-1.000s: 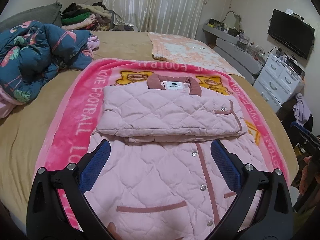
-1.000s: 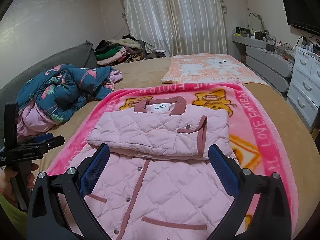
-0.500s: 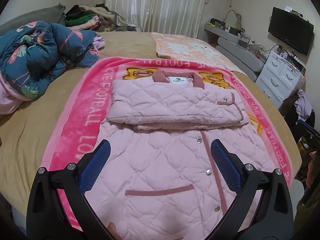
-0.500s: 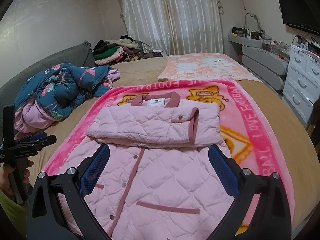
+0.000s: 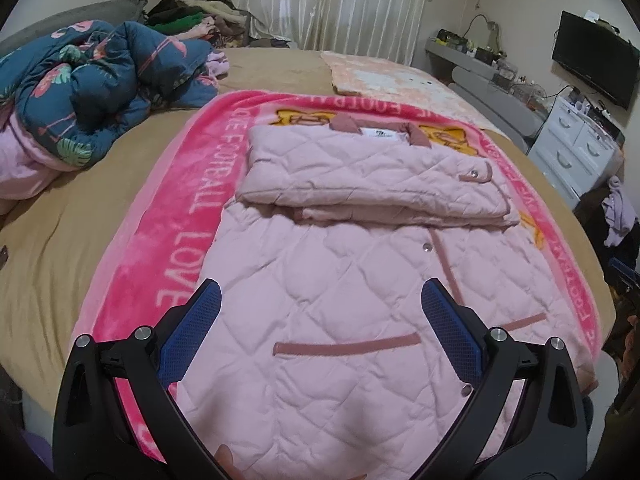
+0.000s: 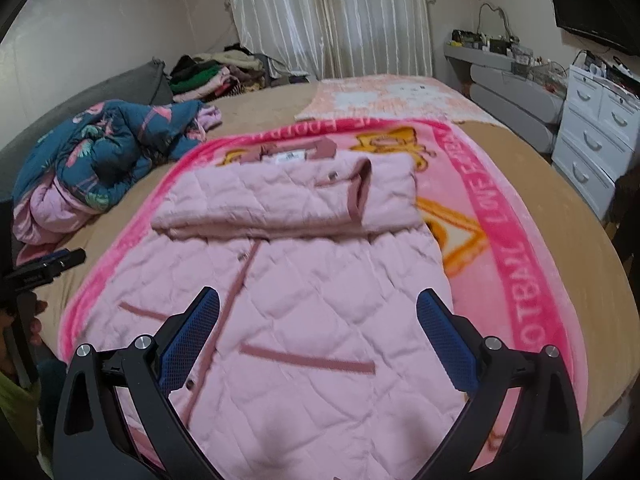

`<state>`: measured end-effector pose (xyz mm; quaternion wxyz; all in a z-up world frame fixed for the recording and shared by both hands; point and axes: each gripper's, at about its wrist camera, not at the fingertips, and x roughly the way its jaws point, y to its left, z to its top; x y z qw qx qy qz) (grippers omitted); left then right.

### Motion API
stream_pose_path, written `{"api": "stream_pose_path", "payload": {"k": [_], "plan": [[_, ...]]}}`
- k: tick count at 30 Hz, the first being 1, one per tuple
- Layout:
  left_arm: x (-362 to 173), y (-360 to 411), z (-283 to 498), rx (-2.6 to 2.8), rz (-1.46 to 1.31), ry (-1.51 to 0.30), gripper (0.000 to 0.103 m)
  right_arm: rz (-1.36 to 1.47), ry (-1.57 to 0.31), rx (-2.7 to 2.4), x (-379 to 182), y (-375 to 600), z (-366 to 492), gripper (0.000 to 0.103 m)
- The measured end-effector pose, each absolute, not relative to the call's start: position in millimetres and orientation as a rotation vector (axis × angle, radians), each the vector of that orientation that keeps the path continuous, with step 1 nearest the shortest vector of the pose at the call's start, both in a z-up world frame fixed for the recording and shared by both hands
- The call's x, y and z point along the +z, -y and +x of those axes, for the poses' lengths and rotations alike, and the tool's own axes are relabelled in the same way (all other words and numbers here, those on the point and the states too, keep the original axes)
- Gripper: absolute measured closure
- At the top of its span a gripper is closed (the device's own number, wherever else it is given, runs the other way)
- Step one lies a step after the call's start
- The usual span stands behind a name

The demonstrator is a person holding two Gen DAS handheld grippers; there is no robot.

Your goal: Fold large clothes

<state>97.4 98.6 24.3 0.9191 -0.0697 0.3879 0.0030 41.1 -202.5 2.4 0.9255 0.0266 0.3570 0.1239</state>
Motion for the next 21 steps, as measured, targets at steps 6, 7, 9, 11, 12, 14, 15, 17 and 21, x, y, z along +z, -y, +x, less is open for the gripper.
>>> {"api": "stream_pose_path", "payload": {"k": [6, 7, 9, 11, 12, 14, 15, 17, 21], "plan": [[9, -105, 90, 0.022, -0.134, -0.826, 0.009, 0.065, -0.764, 0.230, -17, 214, 35, 0.005], [6, -107, 89, 0.027, -0.132, -0.832, 0.009, 0.064, -0.772, 0.226, -20, 216, 35, 0.005], [1, -108, 85, 0.035, -0.122, -0.838, 0.009, 0.068, -0.787, 0.221, -26, 220, 33, 0.005], [-5, -110, 81, 0.043, -0.107, -0.848, 0.009, 0.068, -0.796, 0.218, -30, 223, 33, 0.005], [-7, -110, 80, 0.049, -0.101, -0.852, 0.009, 0.067, -0.801, 0.215, -32, 224, 32, 0.005], [-14, -113, 76, 0.055, -0.093, -0.866, 0.009, 0.066, -0.808, 0.211, -35, 228, 30, 0.005], [-16, -114, 75, 0.056, -0.091, -0.871, 0.009, 0.063, -0.812, 0.212, -36, 230, 29, 0.005], [-22, -117, 72, 0.061, -0.084, -0.886, 0.009, 0.057, -0.819, 0.210, -39, 233, 28, 0.005], [-30, -124, 66, 0.079, -0.085, -0.906, 0.009, 0.048, -0.846, 0.203, -47, 240, 25, 0.005]]}}
